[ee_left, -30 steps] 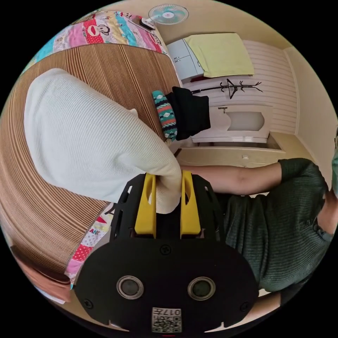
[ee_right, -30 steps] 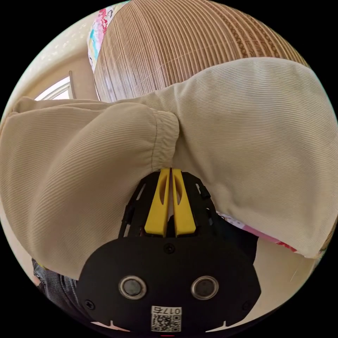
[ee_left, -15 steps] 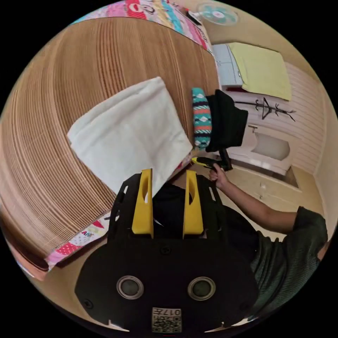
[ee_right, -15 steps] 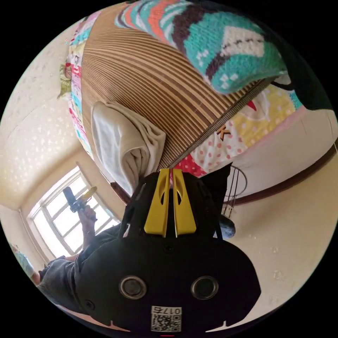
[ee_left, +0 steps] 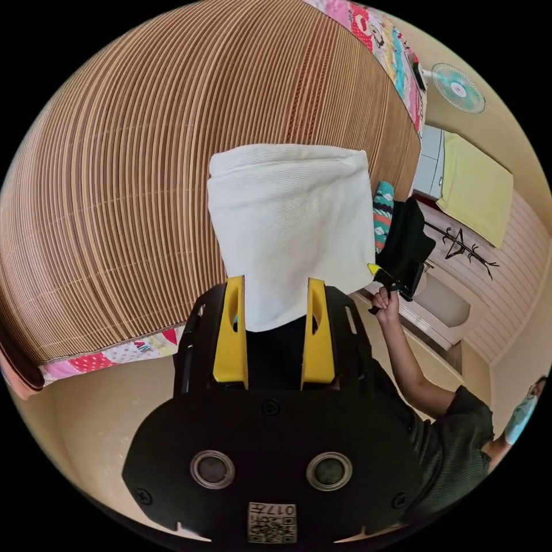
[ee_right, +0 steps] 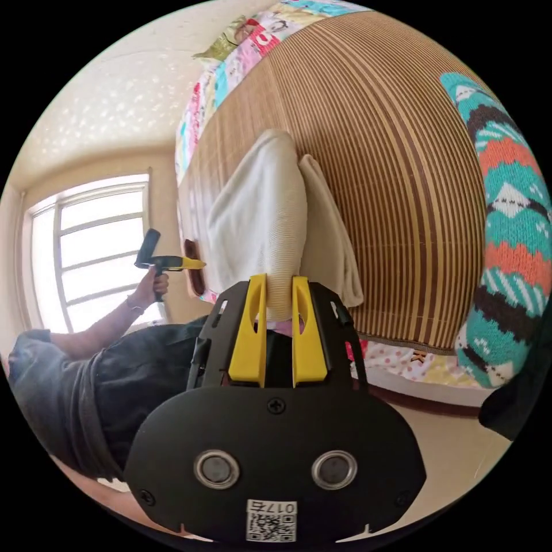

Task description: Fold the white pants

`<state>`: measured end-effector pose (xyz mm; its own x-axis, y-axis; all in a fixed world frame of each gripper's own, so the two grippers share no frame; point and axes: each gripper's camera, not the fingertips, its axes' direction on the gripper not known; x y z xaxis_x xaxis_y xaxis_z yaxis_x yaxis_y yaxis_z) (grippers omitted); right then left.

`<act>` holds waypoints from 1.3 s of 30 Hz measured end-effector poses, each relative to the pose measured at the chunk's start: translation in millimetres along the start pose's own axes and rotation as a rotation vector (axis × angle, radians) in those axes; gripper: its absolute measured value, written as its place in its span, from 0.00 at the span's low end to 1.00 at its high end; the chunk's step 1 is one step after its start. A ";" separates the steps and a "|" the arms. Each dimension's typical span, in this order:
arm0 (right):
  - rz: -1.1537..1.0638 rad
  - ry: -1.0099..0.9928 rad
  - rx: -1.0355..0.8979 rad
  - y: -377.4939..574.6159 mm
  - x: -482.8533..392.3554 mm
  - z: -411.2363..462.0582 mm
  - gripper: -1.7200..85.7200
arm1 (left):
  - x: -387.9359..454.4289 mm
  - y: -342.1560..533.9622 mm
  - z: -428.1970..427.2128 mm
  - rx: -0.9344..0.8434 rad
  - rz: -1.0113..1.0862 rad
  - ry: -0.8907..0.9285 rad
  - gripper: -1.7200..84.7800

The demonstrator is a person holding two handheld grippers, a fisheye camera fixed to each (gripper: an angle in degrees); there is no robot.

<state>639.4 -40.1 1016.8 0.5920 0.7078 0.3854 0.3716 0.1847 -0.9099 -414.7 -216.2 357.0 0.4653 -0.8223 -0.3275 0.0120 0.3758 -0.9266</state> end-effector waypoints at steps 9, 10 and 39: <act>0.447 -0.281 0.347 76.5 77.8 -36.3 0.23 | 80.7 -82.1 -22.7 0.040 0.237 -0.032 0.19; 0.552 -0.322 0.405 92.6 84.4 -37.2 0.23 | 99.5 -101.4 -21.2 0.017 0.305 -0.082 0.20; 0.542 -0.319 0.041 -82.2 95.1 -32.9 0.22 | 1.0 -200.6 65.2 -0.295 0.052 0.107 0.20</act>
<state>688.7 -10.4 1133.3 0.4440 0.8754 -0.1909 0.0476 -0.2358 -0.9706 -358.9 -264.5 554.6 0.3625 -0.8514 -0.3792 -0.2736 0.2917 -0.9165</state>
